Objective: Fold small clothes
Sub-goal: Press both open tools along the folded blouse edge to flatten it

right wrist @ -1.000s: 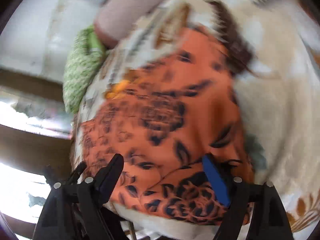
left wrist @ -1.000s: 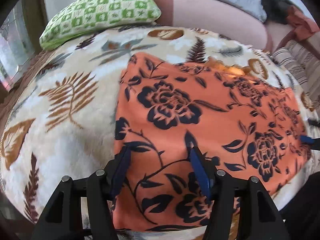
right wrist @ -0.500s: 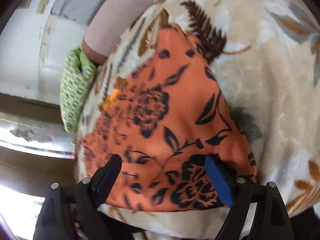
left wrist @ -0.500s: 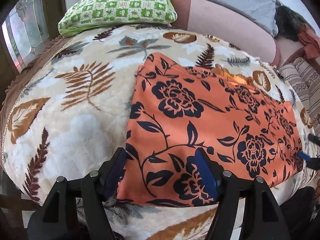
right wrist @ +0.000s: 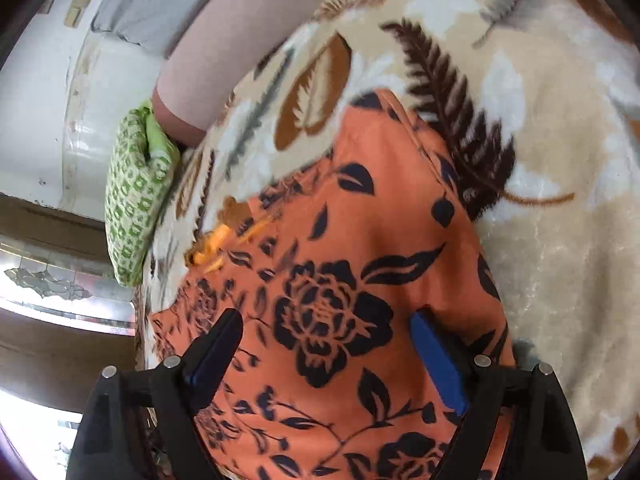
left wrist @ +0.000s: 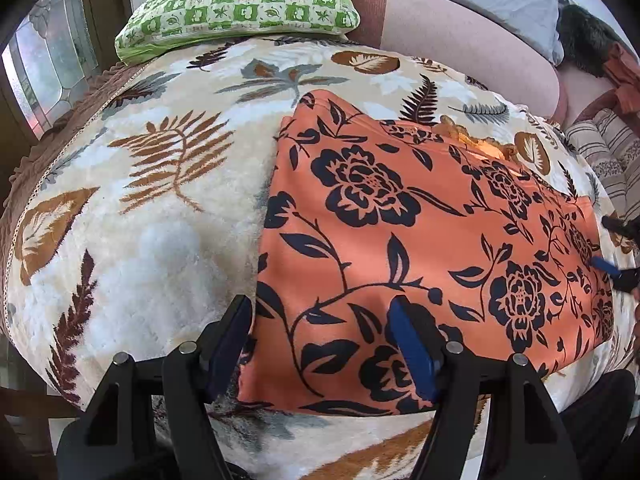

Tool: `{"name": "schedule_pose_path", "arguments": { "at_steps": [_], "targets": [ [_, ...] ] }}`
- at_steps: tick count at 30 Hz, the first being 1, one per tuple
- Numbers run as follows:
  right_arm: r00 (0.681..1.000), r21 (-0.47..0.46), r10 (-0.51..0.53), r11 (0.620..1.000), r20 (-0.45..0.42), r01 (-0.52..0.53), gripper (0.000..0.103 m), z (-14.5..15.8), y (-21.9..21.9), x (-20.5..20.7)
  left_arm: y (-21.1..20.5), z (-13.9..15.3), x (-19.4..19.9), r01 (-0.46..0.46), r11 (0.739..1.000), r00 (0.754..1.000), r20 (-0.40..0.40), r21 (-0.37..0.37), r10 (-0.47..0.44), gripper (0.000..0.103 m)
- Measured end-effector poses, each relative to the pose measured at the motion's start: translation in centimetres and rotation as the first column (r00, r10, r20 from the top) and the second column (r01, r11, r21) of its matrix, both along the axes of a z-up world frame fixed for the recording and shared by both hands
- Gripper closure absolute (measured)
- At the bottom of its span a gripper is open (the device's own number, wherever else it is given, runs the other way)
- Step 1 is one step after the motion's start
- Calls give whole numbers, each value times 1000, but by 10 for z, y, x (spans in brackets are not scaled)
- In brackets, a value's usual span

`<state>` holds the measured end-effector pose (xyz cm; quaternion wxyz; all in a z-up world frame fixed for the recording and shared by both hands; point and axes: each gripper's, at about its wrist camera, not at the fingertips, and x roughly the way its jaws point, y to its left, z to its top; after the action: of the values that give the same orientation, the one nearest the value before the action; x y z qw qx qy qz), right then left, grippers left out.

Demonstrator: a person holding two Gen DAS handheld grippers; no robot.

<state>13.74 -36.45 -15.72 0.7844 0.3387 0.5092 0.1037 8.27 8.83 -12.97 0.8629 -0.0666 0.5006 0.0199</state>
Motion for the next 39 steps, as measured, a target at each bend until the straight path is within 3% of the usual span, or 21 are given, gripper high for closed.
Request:
{"name": "schedule_pose_path", "arguments": {
  "at_steps": [4,7,13,17,20,24,32,36,39],
  "targets": [
    [999,-161,46,986,17,-42,14,12,14,22,0,-11,5,-10,1000,999,-39,4,10,31],
    [996,-150,36,987,-82,-48,13,-17,9,44,-5,-4,6,-7,1000,999,-36,15,7,31],
    [994,-164,95,983,49,-85,13,28,26,5,-9,19,1,-30,997,1000,11,70,29,31],
    [993,-144,109,984,46,-101,13,34,33,-27,-15,33,-2,-33,994,999,41,106,29,31],
    [991,-222,127,968,29,-118,13,25,40,-37,-19,42,-7,-32,992,998,62,123,25,31],
    [991,-234,117,963,-68,-130,13,-13,40,-29,-22,54,-15,-44,989,995,90,142,32,31],
    [993,-250,116,961,-11,-115,12,8,43,-29,-25,69,-23,-58,984,991,127,170,36,31],
    [991,-260,115,957,-69,-129,12,-12,42,-22,-26,71,-24,-61,983,990,135,172,38,31],
    [992,-263,112,957,-58,-123,12,-11,43,-22,-26,75,-26,-71,981,988,150,180,43,31]
  ]
}}
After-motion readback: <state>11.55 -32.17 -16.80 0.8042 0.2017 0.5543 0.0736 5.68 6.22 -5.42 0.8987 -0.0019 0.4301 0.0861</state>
